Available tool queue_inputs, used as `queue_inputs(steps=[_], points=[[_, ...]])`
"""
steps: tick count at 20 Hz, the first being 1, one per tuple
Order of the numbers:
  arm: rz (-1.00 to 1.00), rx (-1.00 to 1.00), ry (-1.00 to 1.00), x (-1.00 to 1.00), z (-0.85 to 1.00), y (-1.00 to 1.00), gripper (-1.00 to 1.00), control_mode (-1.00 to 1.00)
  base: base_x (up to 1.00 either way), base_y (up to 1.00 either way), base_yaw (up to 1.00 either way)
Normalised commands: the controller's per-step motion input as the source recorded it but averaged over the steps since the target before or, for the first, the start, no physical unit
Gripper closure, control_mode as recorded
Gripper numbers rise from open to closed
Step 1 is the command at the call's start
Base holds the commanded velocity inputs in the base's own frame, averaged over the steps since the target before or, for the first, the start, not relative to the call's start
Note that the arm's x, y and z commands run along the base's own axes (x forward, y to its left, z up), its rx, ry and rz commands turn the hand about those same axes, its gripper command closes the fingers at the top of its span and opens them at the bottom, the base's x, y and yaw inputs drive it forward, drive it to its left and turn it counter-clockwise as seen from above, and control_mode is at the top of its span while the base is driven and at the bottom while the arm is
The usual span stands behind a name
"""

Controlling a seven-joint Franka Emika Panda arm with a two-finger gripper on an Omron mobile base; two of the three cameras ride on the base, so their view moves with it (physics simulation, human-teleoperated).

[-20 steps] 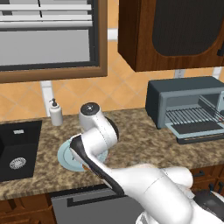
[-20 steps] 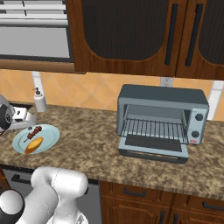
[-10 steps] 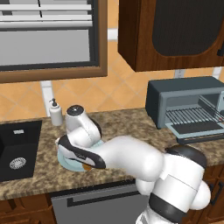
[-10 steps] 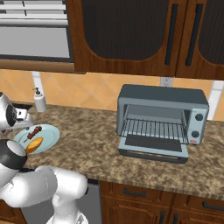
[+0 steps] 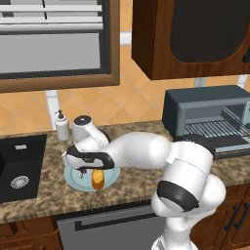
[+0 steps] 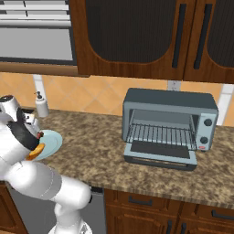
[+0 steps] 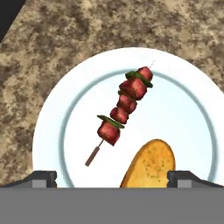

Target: Pick up the kebab skewer and baguette bread, and place them inside the toaster oven. Close the toaster oven door and start by setting the timer.

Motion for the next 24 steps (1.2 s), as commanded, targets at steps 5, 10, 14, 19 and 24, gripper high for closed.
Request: queue_inputs(steps=[5, 10, 14, 19, 24], points=[[-0.04, 0.00, 0.00, 0.14, -0.31, 0.27, -1.00, -1.00, 0.00, 0.00, 0.00], [-0.11, 0.00, 0.00, 0.07, -0.32, 0.23, -1.00, -1.00, 0.00, 0.00, 0.00], [-0.11, 0.00, 0.01, 0.26, -0.14, 0.00, -1.00, -1.00, 0.00, 0.00, 0.00], [-0.09, 0.00, 0.04, 0.18, -0.16, -0.01, -1.00, -1.00, 0.00, 0.00, 0.00], [-0.08, 0.00, 0.04, 0.05, -0.27, 0.00, -1.00, -1.00, 0.00, 0.00, 0.00]])
